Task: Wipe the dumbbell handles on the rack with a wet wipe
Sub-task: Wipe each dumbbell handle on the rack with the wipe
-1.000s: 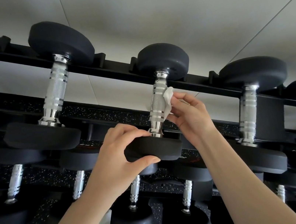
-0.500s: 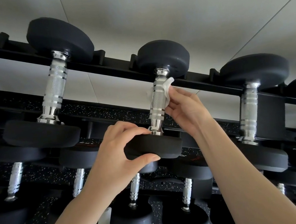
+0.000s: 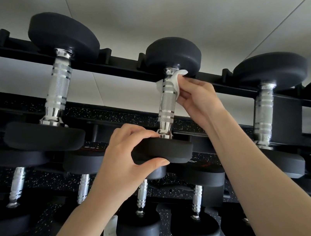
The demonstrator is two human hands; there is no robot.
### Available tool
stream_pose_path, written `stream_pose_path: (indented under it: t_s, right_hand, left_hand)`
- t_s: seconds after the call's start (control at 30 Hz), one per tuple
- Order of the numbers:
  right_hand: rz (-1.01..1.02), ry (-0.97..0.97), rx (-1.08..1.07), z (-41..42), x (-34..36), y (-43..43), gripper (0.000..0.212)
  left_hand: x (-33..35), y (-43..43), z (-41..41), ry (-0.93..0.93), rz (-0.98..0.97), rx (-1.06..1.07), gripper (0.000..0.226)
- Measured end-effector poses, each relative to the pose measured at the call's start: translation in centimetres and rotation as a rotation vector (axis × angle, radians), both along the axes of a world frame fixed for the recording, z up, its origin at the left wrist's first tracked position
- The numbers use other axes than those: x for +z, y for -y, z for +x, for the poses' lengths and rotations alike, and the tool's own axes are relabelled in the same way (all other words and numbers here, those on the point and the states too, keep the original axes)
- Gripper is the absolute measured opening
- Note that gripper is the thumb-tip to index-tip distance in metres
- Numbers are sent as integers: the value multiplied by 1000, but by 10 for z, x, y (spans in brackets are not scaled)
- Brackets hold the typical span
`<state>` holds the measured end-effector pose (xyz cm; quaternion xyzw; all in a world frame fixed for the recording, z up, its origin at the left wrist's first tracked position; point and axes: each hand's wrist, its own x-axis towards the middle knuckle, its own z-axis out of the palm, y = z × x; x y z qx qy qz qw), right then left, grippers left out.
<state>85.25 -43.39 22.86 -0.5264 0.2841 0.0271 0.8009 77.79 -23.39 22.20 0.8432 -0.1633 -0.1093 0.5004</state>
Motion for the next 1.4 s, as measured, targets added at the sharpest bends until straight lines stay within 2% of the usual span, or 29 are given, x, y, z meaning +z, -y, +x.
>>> stream_pose_path:
  t_s: [0.1,0.2,0.3,0.43,0.53,0.67,0.87,1.03,1.23,1.4]
  right_hand:
    - [36,5,-13,-1,-1,-2,19]
    - [-28,-23,94,-16,-3,0,20]
    - [-128,-89,208,-36,-7,3,32]
    - [-318,-168,273,-55,-7,0,20]
    - [-482,-214,323,-63,-4,-6,21]
    - [-593,-196,278,-70,2,-14,24]
    - [-885,-43,215,-75,3,-22,17]
    - [-1081,206,272,-66,6,-26,12]
    - [-1323,366,529,-52,9,-26,11]
    - [-1514,404,867,-38,22,-31,6]
  left_hand:
    - [0,0,-1,-3,3,5,42]
    - [0,0,-1,-15,1,3,42]
    - [0,0,-1,-16,-9,8,41]
    - [0,0,0,-15,-19,5,44]
    - [-1,0,0,-7,-18,3,43]
    - [-2,0,0,-1,-18,-3,42]
    - [-3,-1,0,1,-17,-10,45]
    - [-9,-2,0,16,-22,-4,47]
    - [-11,-1,1,27,-14,-13,50]
    - [-12,-2,0,25,-66,-5,45]
